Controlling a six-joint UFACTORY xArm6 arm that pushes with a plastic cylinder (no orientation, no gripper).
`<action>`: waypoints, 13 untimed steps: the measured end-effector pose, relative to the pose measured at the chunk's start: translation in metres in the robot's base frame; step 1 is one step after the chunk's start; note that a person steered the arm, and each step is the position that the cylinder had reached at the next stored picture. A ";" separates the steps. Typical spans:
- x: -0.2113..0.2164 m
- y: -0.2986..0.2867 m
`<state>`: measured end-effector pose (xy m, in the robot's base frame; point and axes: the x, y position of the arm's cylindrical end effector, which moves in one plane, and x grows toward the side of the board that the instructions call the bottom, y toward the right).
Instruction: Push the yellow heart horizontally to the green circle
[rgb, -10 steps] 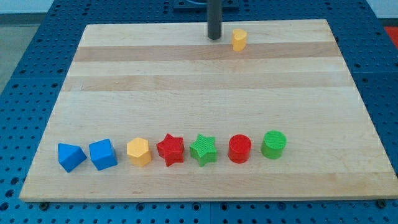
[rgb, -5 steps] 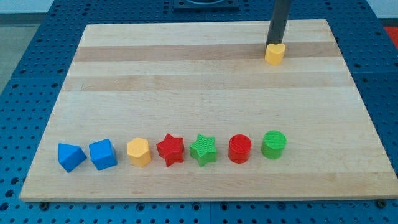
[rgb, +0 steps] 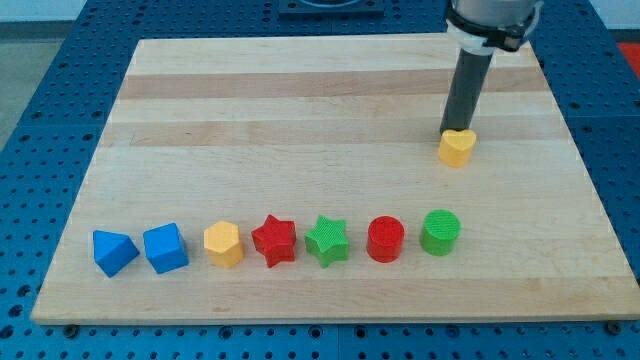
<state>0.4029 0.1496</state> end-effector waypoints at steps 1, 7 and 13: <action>0.021 0.000; 0.069 -0.014; 0.086 -0.017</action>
<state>0.4887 0.1325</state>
